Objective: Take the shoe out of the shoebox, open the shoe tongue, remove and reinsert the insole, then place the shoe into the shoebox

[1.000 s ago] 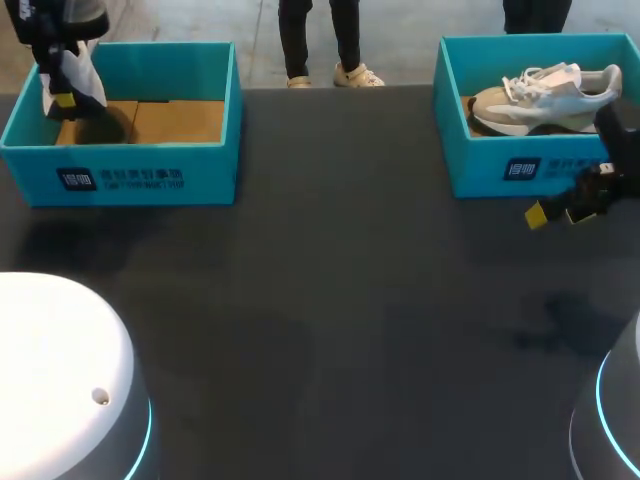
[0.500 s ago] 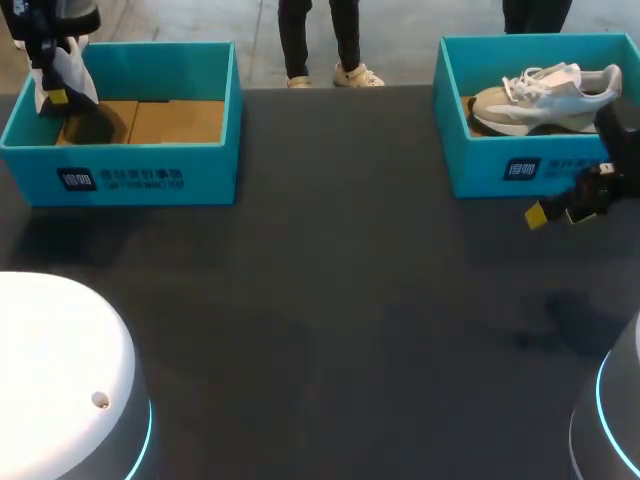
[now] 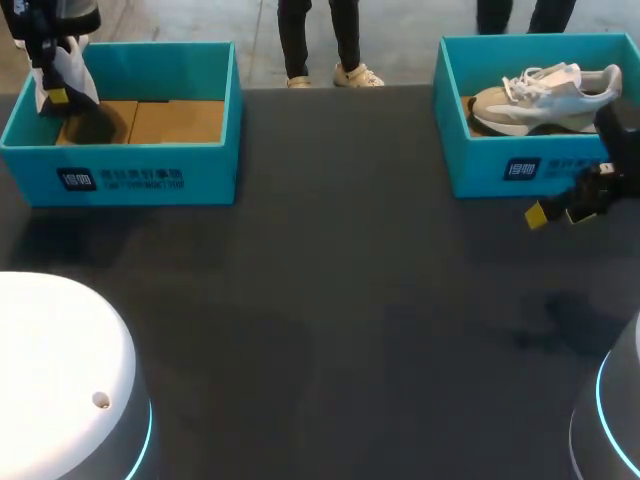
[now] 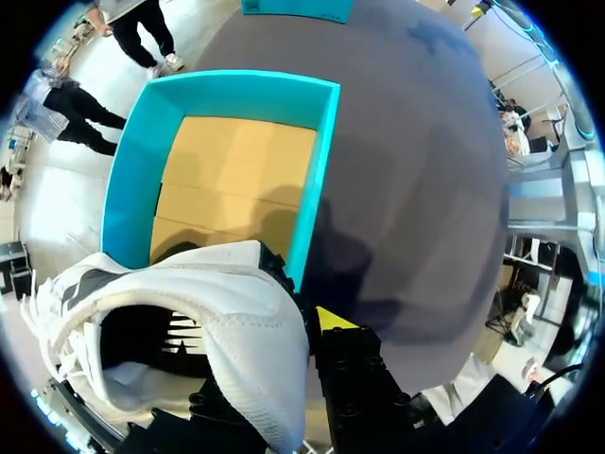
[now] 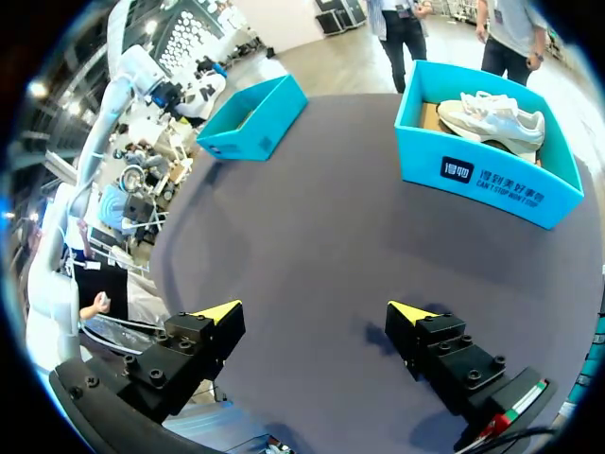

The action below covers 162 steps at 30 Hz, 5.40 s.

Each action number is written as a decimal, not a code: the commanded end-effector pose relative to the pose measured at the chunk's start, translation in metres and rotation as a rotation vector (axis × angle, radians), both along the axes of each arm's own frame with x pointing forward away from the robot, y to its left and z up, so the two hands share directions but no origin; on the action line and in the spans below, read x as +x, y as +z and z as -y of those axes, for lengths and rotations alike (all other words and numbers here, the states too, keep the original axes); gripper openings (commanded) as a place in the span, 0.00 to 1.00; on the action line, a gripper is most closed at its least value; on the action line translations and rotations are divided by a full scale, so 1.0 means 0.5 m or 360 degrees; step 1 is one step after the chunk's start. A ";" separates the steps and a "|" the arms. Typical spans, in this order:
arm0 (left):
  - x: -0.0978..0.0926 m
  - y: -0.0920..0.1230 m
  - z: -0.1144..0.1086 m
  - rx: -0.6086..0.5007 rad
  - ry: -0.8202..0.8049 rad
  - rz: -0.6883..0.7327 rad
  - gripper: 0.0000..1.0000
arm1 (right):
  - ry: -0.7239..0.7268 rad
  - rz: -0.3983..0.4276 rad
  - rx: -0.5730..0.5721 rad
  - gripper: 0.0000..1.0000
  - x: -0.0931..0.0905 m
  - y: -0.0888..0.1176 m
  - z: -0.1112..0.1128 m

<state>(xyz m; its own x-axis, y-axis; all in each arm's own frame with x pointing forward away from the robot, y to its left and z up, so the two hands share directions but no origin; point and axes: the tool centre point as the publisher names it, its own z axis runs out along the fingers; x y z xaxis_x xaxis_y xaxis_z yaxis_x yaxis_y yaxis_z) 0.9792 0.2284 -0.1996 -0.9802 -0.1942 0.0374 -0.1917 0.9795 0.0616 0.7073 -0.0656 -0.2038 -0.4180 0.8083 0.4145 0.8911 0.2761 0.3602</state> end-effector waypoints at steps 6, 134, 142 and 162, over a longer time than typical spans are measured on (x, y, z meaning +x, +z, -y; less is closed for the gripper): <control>-0.007 0.039 -0.069 0.0057 -0.0476 0.0061 0.00 | -0.0002 0.0001 -0.0001 1.00 -0.002 -0.001 0.000; 0.257 -0.210 -0.121 0.0375 -0.2857 -0.0055 0.00 | -0.0002 0.0001 -0.0001 1.00 -0.002 -0.001 0.000; 0.256 -0.240 -0.123 0.0357 -0.2863 -0.0051 0.00 | -0.0002 0.0001 -0.0001 1.00 -0.002 -0.001 0.000; 0.233 -0.263 -0.129 0.0297 -0.2862 -0.0069 0.00 | -0.0002 0.0001 -0.0001 1.00 -0.002 -0.001 0.000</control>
<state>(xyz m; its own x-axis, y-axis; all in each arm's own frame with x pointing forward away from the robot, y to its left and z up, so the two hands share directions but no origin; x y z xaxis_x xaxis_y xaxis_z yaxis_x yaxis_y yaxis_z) 1.0973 0.2920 -0.3334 0.0224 0.9844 0.1745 0.9863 -0.0503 0.1569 0.7073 -0.0656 -0.2038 -0.4181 0.8083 0.4145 0.8910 0.2761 0.3603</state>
